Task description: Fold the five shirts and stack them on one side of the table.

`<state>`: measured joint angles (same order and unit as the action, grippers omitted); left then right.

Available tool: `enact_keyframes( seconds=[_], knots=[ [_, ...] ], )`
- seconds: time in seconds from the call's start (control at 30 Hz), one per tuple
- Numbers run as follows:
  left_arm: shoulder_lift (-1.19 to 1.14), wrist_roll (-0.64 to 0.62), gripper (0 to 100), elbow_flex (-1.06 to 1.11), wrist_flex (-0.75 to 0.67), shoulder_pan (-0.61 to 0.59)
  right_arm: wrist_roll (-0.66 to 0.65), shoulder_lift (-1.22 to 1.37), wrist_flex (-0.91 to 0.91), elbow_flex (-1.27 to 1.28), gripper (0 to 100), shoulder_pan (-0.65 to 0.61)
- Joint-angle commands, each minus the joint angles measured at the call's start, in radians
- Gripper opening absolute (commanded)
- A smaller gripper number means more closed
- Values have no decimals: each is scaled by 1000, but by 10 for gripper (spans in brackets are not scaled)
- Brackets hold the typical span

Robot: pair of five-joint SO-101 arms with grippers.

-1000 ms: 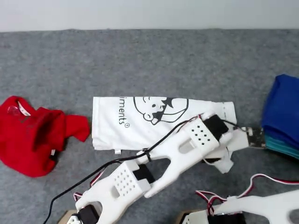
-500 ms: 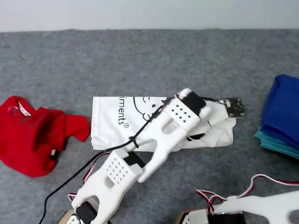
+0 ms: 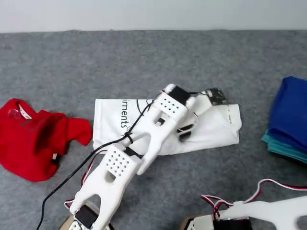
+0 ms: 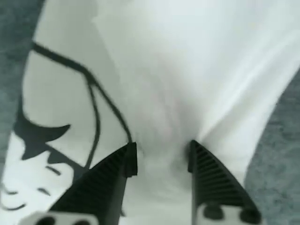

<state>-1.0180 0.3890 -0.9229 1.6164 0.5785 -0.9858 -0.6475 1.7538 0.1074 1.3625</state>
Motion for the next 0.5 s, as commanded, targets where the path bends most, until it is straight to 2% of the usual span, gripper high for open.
enact_keyframes(
  seconds=[0.0,0.23,0.47],
  knots=[
    [12,17,179,-70,15,-51,-3,-19,41,-3,10,8],
    [17,15,177,-208,138,-40,-3,-19,41,-3,10,8],
    [106,-15,176,-208,141,-44,-5,-19,41,-3,10,7]
  ],
)
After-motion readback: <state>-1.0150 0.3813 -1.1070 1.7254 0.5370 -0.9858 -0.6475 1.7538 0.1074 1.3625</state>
